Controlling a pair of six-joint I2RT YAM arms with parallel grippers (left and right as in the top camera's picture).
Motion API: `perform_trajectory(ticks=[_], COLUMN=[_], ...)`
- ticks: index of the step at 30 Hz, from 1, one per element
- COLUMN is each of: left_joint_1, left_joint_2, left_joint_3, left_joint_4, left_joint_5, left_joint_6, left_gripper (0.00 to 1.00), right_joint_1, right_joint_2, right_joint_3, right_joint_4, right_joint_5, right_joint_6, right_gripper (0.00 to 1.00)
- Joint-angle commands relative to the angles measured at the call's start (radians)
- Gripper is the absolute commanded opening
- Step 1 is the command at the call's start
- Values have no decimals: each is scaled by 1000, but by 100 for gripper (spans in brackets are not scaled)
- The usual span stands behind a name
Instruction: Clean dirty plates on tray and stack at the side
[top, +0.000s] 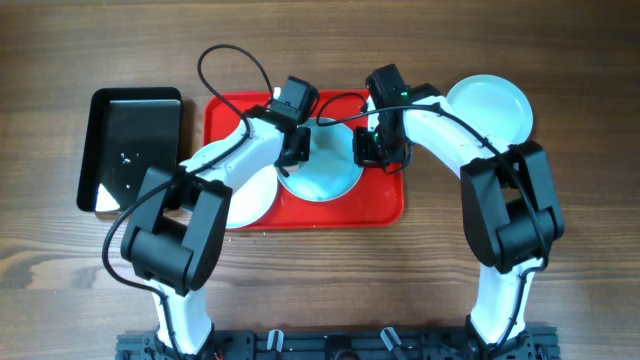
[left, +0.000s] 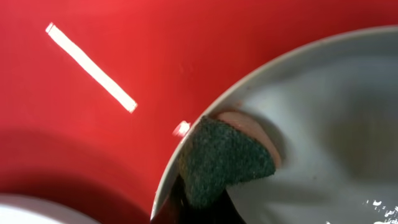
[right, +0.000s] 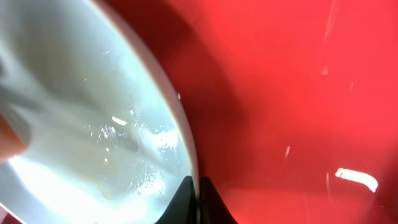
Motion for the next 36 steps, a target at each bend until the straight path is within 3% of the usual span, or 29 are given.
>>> perform_trajectory(ticks=[1,5,9,19,28,36], left_joint_1=[62,61,62,87,173,171], left_joint_2=[14,-66,-202,-391,-390,-387], left_joint_3=[-14,13,21,21,19,14], left_joint_4=[29,29,29,-171,-272,-241], left_joint_5=[-98,55,177,248,291,329], left_joint_6=[24,21,-57,-59,-58,-59], left_gripper=[4,4,4,4,4,4], right_joint_1=[-6,-6,-6,-9,-1,70], right_joint_2=[25,25,25,13,3,-15], right_joint_3=[-8,-8,-8,118,380,413], right_joint_4=[-19,-19,-19,-98,-370,-489], right_joint_5=[37,37,37,42,322,598], right_joint_6=[0,0,0,-28,-23,29], right_gripper=[4,4,4,4,4,4])
